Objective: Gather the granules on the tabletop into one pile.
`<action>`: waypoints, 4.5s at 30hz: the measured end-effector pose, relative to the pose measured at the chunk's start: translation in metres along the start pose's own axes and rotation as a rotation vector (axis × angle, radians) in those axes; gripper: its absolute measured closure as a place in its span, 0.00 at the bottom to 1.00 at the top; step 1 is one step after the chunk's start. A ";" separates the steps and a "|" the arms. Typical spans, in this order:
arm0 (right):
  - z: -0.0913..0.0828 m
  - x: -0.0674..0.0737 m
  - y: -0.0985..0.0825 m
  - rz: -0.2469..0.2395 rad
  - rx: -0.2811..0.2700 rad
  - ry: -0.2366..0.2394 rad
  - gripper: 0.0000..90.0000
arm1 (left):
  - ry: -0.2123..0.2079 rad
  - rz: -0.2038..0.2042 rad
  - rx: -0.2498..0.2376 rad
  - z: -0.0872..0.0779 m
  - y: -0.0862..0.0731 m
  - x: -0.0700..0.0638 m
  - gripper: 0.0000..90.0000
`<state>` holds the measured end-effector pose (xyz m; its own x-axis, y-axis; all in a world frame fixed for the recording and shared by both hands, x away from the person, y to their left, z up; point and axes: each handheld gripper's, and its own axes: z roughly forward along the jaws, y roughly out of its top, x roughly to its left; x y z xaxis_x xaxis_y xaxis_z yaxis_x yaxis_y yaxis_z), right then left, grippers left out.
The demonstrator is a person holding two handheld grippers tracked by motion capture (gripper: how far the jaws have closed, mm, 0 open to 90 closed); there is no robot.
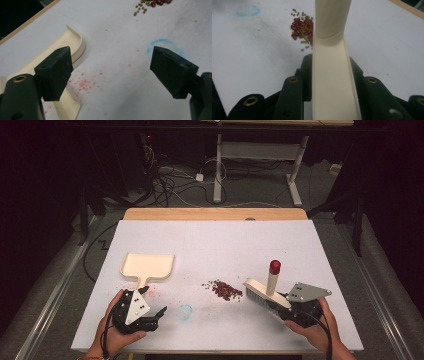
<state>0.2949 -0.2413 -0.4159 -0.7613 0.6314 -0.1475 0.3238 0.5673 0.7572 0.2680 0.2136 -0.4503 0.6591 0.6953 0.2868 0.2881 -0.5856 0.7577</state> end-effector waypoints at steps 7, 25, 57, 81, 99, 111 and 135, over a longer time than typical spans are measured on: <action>0.014 -0.004 -0.006 0.099 -0.027 -0.125 0.75 | -0.013 -0.061 -0.024 -0.002 0.002 0.002 0.20; 0.086 0.061 0.030 0.308 -0.112 -0.435 0.75 | -0.051 -0.138 -0.057 -0.005 0.001 0.005 0.24; 0.091 0.091 0.091 0.300 -0.245 -0.152 0.75 | -0.020 -0.131 -0.032 -0.006 -0.001 0.007 0.24; 0.107 0.097 0.076 0.375 -0.126 -0.215 0.75 | -0.037 -0.100 -0.014 -0.003 -0.001 0.003 0.24; 0.092 0.100 0.079 0.304 -0.144 -0.164 0.75 | -0.041 -0.092 0.002 -0.001 -0.001 0.002 0.23; 0.103 0.091 0.068 0.314 -0.131 -0.238 0.75 | -0.046 -0.091 0.006 -0.001 -0.002 0.002 0.23; 0.026 0.050 0.064 0.193 -0.228 -0.128 0.75 | -0.035 -0.053 0.013 0.001 0.001 -0.002 0.22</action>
<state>0.2924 -0.1595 -0.3910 -0.6163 0.7856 -0.0555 0.3100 0.3068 0.8999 0.2678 0.2111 -0.4503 0.6661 0.7110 0.2257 0.3320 -0.5535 0.7638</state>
